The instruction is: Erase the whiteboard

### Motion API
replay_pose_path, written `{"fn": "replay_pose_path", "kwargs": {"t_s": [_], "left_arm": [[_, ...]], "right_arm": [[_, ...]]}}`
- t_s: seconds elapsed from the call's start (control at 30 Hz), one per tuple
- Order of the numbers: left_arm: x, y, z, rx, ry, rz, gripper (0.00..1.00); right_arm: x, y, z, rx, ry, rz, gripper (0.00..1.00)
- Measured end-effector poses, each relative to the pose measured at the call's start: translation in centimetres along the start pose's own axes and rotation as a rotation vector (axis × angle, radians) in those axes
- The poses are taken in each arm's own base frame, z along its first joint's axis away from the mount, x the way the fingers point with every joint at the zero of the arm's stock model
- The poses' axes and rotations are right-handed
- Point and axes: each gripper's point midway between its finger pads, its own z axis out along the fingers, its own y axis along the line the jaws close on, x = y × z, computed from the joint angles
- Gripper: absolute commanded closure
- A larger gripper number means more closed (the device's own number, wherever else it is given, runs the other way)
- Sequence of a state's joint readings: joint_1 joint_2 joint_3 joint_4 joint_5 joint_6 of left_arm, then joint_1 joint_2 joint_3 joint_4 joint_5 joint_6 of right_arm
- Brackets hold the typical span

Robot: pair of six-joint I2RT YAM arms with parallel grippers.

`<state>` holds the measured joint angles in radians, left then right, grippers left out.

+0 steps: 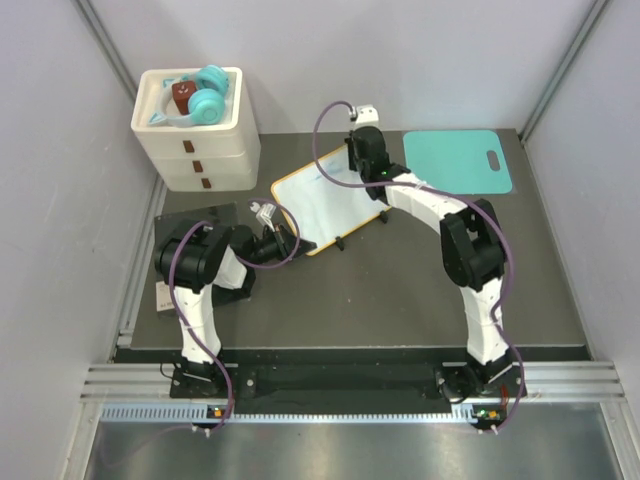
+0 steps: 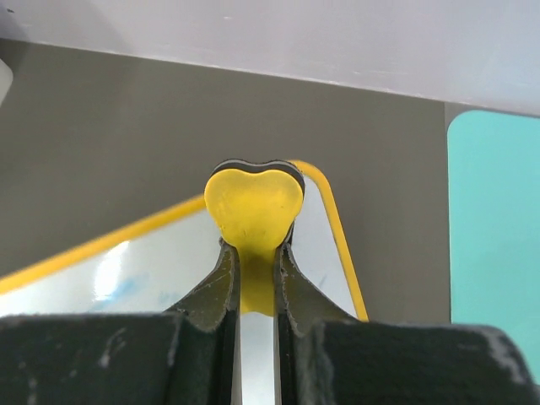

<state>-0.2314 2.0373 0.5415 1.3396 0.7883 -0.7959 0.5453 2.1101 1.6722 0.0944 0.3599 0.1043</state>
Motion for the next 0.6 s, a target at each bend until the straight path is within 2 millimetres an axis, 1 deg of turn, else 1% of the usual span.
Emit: {"fn": "replay_pose_path", "kwargs": {"t_s": [0.1,0.2,0.27,0.3,0.33,0.43,0.6], "left_arm": [[0.0,0.0,0.0,0.001,0.001,0.011,1.0],[0.1,0.0,0.1,0.002,0.003,0.018,1.0],[0.1,0.0,0.1,0.002,0.003,0.021,1.0],[0.1,0.0,0.1,0.002,0.003,0.022,1.0],[0.1,0.0,0.1,0.002,0.003,0.021,1.0],[0.1,0.0,0.0,-0.002,0.004,-0.005,1.0],[0.2,0.0,0.0,-0.001,0.005,-0.003,1.0]], "right_arm": [[-1.9,0.9,0.4,-0.017,-0.021,-0.003,1.0],[-3.2,1.7,0.3,-0.037,-0.036,-0.006,1.0],[-3.3,2.0,0.3,-0.047,-0.037,-0.007,1.0],[-3.0,2.2,0.3,-0.056,-0.034,-0.008,1.0],[-2.2,2.3,0.3,-0.066,-0.023,-0.012,1.0],[0.6,2.5,-0.1,-0.104,0.003,-0.024,1.0],[2.6,2.9,-2.2,-0.18,0.009,-0.012,1.0]]}}
